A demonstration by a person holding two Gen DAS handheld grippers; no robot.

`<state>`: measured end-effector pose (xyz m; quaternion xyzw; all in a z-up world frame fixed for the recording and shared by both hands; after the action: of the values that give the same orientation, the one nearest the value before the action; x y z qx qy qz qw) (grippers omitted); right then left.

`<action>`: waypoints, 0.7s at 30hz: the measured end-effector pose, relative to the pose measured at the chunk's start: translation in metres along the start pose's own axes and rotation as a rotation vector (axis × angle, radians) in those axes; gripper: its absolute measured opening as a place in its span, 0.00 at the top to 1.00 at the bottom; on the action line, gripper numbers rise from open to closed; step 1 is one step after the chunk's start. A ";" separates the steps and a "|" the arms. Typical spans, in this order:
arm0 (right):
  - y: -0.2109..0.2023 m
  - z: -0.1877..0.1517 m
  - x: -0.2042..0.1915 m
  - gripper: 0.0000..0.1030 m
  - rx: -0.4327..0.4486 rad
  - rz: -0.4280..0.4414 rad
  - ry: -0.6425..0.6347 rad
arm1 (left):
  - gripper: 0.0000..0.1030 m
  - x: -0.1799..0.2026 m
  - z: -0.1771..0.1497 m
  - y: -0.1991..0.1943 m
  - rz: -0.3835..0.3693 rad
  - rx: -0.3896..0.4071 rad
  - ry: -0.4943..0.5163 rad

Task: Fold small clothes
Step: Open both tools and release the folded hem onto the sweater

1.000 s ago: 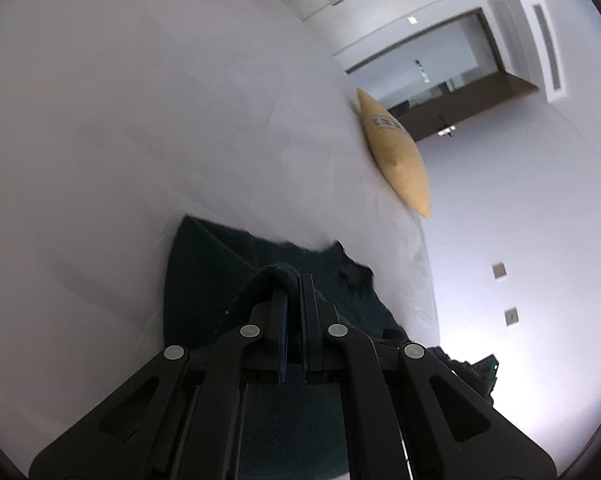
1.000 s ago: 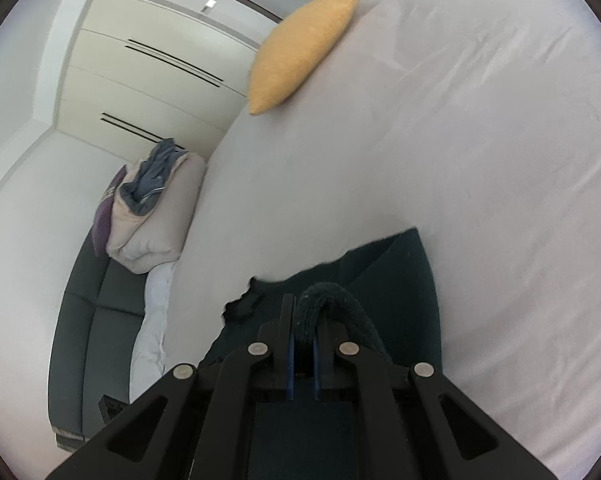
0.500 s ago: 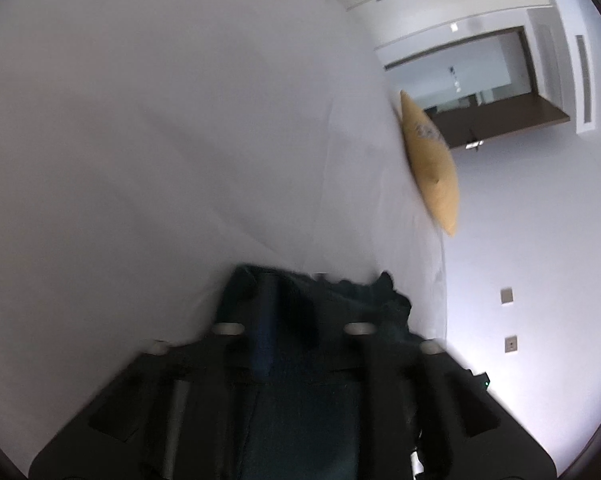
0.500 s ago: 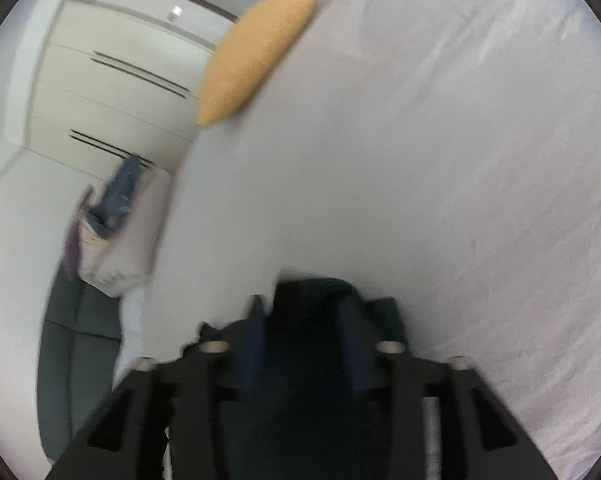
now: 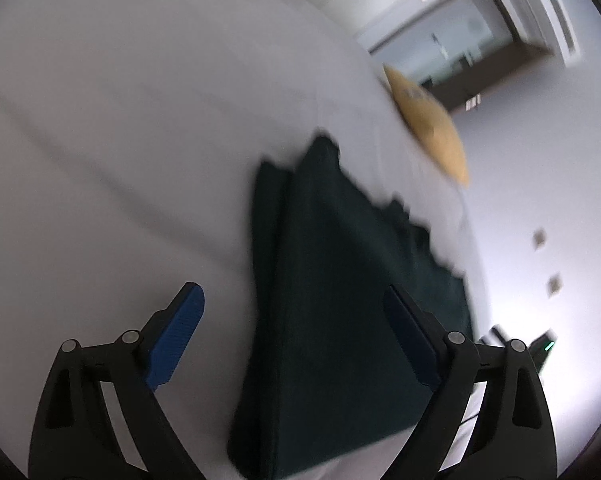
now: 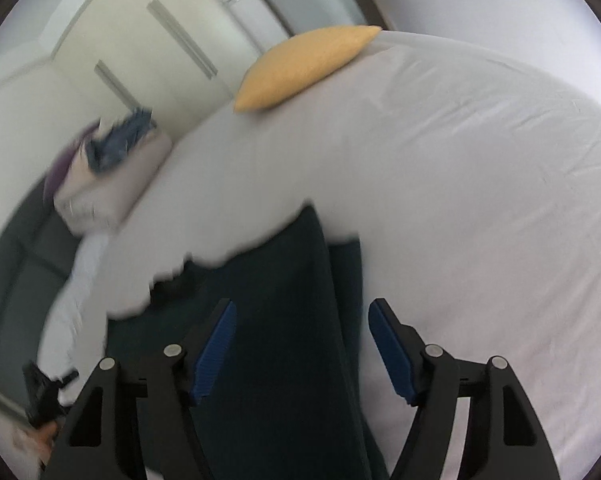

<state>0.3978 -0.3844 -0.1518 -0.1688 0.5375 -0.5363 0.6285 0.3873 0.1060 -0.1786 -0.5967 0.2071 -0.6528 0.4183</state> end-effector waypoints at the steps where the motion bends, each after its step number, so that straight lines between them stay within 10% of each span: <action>1: -0.001 -0.011 0.000 0.32 -0.012 -0.010 -0.016 | 0.16 0.004 -0.005 0.003 0.007 -0.006 0.022; 8: -0.017 -0.055 0.013 0.41 -0.040 0.034 -0.002 | 0.66 0.010 -0.030 0.024 0.035 -0.039 0.064; 21: -0.018 -0.070 0.020 0.56 -0.114 0.058 -0.015 | 0.73 -0.003 -0.040 0.019 0.074 -0.030 0.119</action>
<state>0.3256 -0.3826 -0.1727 -0.1926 0.5670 -0.4851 0.6373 0.3545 0.0882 -0.2033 -0.5547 0.2633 -0.6681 0.4202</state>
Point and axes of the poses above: each gripper's, at about its wrist camera, not at the fingertips, and y roughly the way its jaws point, x to its right, z to its top, the point moved 9 cm from there along y, roughly the way its jaws point, and after that the axes turned 14 degrees about -x, right-handed, at the moved point
